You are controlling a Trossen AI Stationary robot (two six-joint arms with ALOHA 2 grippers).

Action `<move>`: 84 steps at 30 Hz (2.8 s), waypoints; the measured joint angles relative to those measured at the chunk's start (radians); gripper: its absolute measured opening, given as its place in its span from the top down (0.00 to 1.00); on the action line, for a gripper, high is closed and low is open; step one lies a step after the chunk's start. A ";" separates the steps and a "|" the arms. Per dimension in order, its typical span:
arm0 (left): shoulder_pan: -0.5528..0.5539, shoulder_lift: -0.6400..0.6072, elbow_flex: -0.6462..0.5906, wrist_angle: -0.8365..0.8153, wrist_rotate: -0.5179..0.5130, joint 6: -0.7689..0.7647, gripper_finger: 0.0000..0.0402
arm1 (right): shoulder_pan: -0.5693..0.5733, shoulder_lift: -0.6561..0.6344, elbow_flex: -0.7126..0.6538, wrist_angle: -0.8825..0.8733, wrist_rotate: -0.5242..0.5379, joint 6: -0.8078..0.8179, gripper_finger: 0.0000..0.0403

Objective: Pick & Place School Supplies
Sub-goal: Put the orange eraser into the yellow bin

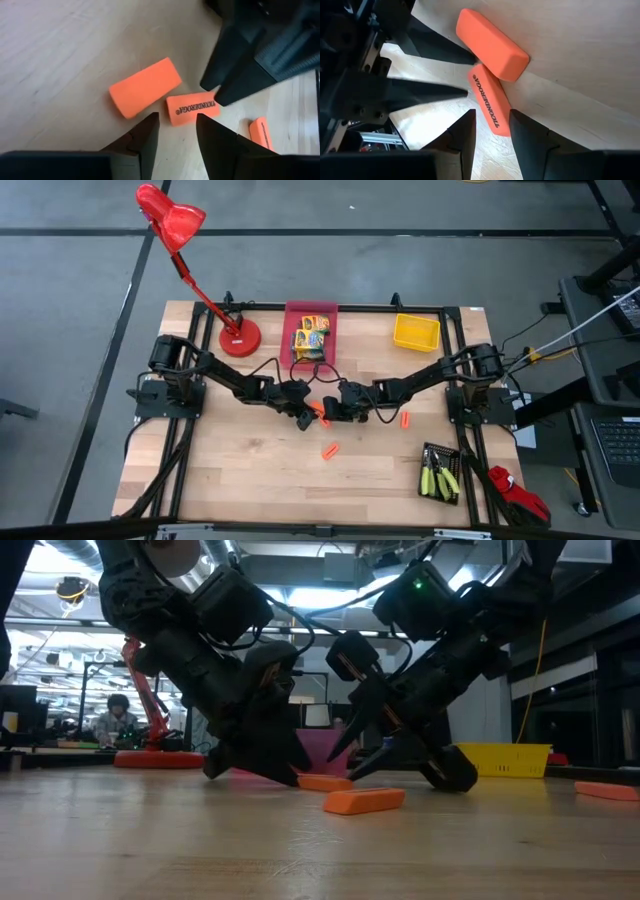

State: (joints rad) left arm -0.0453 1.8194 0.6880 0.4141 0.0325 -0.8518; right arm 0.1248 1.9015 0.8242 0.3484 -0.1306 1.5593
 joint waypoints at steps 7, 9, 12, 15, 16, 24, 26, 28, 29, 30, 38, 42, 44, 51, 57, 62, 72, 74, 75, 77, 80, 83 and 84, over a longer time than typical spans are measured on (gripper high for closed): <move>0.001 -0.001 0.000 -0.027 -0.055 -0.071 0.81 | 0.029 -0.003 0.000 -0.003 0.019 0.021 0.70; 0.001 -0.001 0.000 -0.031 -0.058 -0.078 0.85 | 0.036 -0.005 0.000 -0.002 0.014 0.035 0.70; 0.002 -0.001 0.000 -0.042 -0.059 -0.085 0.89 | 0.046 -0.006 0.000 -0.003 0.007 0.046 0.70; 0.002 -0.001 0.000 -0.059 -0.060 -0.089 0.92 | 0.047 -0.006 0.000 -0.003 -0.004 0.053 0.70; 0.002 -0.001 0.000 -0.063 -0.060 -0.090 0.93 | 0.047 -0.006 0.000 -0.003 -0.009 0.055 0.70; 0.002 0.000 -0.001 -0.070 -0.067 -0.103 0.94 | 0.045 -0.006 -0.001 0.004 -0.018 0.060 0.70; 0.002 0.000 -0.002 -0.070 -0.067 -0.104 0.93 | 0.043 -0.006 -0.002 0.004 -0.021 0.060 0.70; 0.002 0.000 -0.002 -0.070 -0.067 -0.105 0.94 | 0.043 -0.006 -0.002 0.004 -0.023 0.060 0.70; 0.002 0.000 -0.002 -0.071 -0.067 -0.105 0.94 | 0.043 -0.006 -0.002 0.003 -0.023 0.060 0.70; 0.002 0.000 -0.002 -0.070 -0.065 -0.104 0.94 | 0.043 -0.006 -0.002 0.003 -0.023 0.059 0.70; 0.002 0.002 0.013 -0.027 0.014 -0.068 0.94 | 0.043 -0.006 -0.002 0.003 -0.023 0.056 0.70; 0.003 0.007 0.037 -0.034 0.050 -0.022 0.92 | 0.043 -0.007 -0.002 0.003 -0.031 0.048 0.70; 0.007 0.007 0.039 -0.033 0.052 -0.018 0.90 | 0.043 -0.007 -0.002 0.003 -0.031 0.048 0.70; 0.019 0.007 0.043 -0.018 0.083 -0.008 0.85 | 0.043 -0.007 -0.002 0.003 -0.030 0.047 0.70; 0.018 0.006 0.044 -0.023 0.099 -0.009 0.85 | 0.047 -0.007 -0.002 0.003 -0.026 0.043 0.70; 0.018 0.005 0.045 -0.027 0.069 -0.015 0.86 | 0.047 -0.007 -0.002 0.003 -0.024 0.041 0.70; 0.009 0.032 0.051 -0.041 0.046 -0.035 0.87 | 0.050 -0.029 -0.004 0.012 -0.020 0.050 0.70; 0.006 0.032 0.051 -0.046 0.037 -0.035 0.88 | 0.052 -0.036 -0.004 0.018 -0.015 0.053 0.70; 0.006 0.033 0.050 -0.048 0.039 -0.037 0.88 | 0.053 -0.040 -0.004 0.015 -0.007 0.054 0.70; 0.006 0.033 0.050 -0.060 0.040 -0.043 0.88 | 0.056 -0.047 -0.004 0.017 0.010 0.058 0.70; 0.006 0.034 0.051 -0.099 0.036 -0.052 0.90 | 0.065 -0.067 -0.004 0.018 0.024 0.058 0.70; 0.006 0.034 0.051 -0.115 0.037 -0.052 0.91 | 0.075 -0.083 -0.003 0.018 0.045 0.065 0.70; 0.006 0.034 0.051 -0.117 0.037 -0.052 0.92 | 0.077 -0.084 -0.003 0.019 0.050 0.068 0.70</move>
State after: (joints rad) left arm -0.0391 1.8530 0.7387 0.2971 0.0696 -0.9039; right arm 0.2020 1.8175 0.8211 0.3671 -0.0806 1.6273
